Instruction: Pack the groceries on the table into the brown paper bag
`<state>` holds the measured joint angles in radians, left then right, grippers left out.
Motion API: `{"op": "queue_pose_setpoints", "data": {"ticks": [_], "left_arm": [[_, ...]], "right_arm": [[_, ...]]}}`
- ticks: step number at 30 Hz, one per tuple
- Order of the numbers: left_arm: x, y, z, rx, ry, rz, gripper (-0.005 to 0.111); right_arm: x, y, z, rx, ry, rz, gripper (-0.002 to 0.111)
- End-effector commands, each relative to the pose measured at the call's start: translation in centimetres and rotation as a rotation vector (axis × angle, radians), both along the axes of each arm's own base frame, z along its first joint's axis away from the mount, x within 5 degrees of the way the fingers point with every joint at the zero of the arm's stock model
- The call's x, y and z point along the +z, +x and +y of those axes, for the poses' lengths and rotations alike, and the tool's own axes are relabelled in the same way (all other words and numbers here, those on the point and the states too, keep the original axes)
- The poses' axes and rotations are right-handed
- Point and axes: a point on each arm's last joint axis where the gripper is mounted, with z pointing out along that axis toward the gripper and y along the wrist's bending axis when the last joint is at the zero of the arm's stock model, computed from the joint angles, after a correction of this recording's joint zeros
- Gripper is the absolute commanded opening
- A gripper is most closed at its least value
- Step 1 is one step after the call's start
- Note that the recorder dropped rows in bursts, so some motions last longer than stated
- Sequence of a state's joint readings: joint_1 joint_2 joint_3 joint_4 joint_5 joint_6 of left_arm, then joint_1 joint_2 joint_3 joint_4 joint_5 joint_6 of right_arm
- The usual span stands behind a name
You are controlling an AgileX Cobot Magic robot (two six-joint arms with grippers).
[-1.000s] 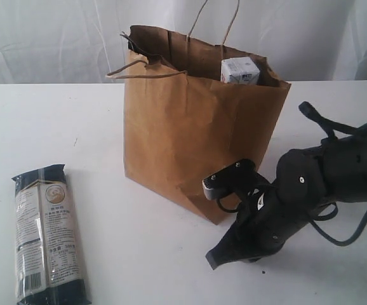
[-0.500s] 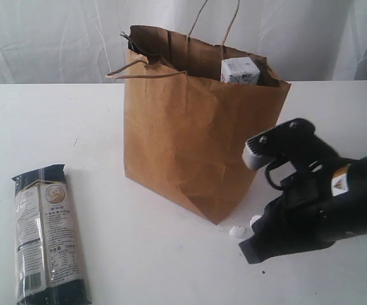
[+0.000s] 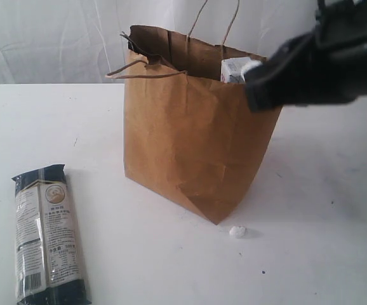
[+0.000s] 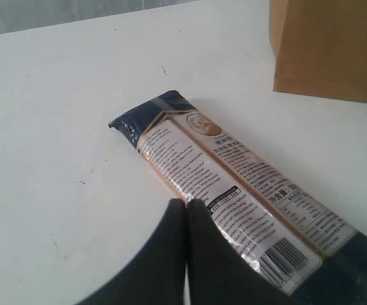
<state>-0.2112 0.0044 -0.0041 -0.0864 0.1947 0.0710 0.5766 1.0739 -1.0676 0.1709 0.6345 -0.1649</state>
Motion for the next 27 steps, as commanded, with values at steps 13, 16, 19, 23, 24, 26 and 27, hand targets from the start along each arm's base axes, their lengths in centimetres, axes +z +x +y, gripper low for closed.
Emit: {"op": "queue_pose_setpoints", "data": {"ticks": [13,16,19,23,24,26,27], "left_arm": [[-0.1,0.0,0.0,0.000,-0.003,0.000,0.000],[-0.1,0.0,0.0,0.000,-0.003,0.000,0.000],[-0.1,0.0,0.0,0.000,-0.003,0.000,0.000],[-0.1,0.0,0.0,0.000,-0.003,0.000,0.000],[-0.1,0.0,0.0,0.000,-0.003,0.000,0.000],[-0.1,0.0,0.0,0.000,-0.003,0.000,0.000],[-0.1,0.0,0.0,0.000,-0.003,0.000,0.000]], "right_arm": [[-1.6,11.4,6.9,0.020,-0.147,-0.003,0.003],[-2.0,11.7,7.1,0.021,-0.157,0.016,0.020],[-1.9,11.7,7.0,0.020,-0.161,0.003,0.048],[-0.9,11.4,6.5,-0.004,-0.154,-0.032,0.061],[-0.7,11.3,6.4,-0.014,-0.151,-0.036,0.060],[0.1,10.8,5.8,-0.039,-0.147,-0.048,0.059],[0.6,10.5,5.5,-0.051,-0.144,-0.055,0.058]]}}
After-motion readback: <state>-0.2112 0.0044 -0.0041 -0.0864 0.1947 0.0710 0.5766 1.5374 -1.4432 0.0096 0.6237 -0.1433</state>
